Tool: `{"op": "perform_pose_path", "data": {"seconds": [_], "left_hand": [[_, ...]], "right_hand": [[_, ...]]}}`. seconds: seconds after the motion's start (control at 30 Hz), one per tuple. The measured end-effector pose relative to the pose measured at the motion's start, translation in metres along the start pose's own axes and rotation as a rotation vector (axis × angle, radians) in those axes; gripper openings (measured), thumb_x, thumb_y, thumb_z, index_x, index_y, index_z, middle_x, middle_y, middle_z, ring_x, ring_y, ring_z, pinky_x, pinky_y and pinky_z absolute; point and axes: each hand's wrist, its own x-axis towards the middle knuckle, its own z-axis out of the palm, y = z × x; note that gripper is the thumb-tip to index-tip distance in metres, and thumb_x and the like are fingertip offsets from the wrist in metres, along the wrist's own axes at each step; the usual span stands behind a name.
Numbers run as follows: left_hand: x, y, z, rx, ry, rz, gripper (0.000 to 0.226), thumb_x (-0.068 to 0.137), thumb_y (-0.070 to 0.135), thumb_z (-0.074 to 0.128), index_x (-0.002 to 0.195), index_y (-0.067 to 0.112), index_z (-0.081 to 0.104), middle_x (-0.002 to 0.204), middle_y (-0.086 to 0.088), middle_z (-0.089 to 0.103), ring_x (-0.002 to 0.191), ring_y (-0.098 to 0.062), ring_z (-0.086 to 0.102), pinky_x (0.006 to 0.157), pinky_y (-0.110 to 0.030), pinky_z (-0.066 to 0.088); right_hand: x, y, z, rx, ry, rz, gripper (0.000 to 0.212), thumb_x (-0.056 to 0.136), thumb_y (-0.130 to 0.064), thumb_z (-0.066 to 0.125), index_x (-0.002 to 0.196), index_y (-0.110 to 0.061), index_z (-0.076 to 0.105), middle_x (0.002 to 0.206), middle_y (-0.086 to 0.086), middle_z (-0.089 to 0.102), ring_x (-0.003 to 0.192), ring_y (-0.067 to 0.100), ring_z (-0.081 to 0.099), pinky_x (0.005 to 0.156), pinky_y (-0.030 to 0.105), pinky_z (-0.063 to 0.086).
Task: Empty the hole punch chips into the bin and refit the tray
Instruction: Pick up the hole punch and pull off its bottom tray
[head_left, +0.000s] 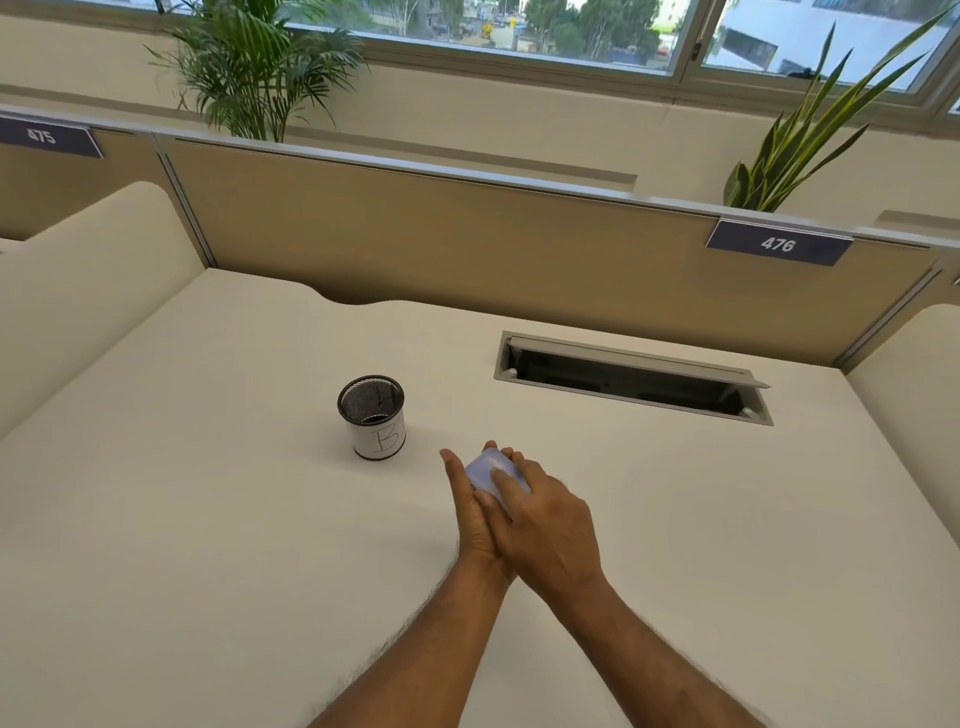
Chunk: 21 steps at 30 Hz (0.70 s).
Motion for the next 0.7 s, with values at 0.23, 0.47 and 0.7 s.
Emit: {"op": "perform_pose_path", "data": {"seconds": [0.23,0.47,0.7], "left_hand": [[-0.001,0.003,0.002,0.028,-0.005,0.036,0.068,0.068,0.078,0.046,0.101,0.019,0.057,0.077,0.000,0.066,0.069,-0.013,0.067,0.063,-0.032,0.058],[-0.003,0.003,-0.001,-0.021,-0.042,0.055,0.059,0.079,0.074,0.042,0.083,0.018,0.062,0.067,0.001,0.065,0.061,-0.012,0.065,0.060,-0.030,0.057],[-0.015,-0.003,0.006,0.108,0.052,0.004,0.051,0.086,0.063,0.040,0.106,0.020,0.060,0.086,-0.004,0.073,0.075,-0.016,0.074,0.066,-0.031,0.060]], "right_hand": [[0.001,0.003,0.006,-0.058,-0.038,-0.069,0.037,0.075,-0.029,0.080,0.103,-0.007,0.069,0.081,0.013,0.074,0.053,0.021,0.068,0.047,0.029,0.059],[-0.002,0.004,0.011,-0.045,-0.101,-0.096,0.032,0.083,-0.023,0.071,0.108,-0.005,0.063,0.091,0.014,0.072,0.059,0.022,0.067,0.050,0.030,0.058],[0.005,0.000,0.013,0.052,-0.131,0.008,0.052,0.097,-0.045,0.040,0.135,-0.010,0.045,0.131,0.018,0.058,0.095,0.033,0.067,0.081,0.040,0.057]]}}
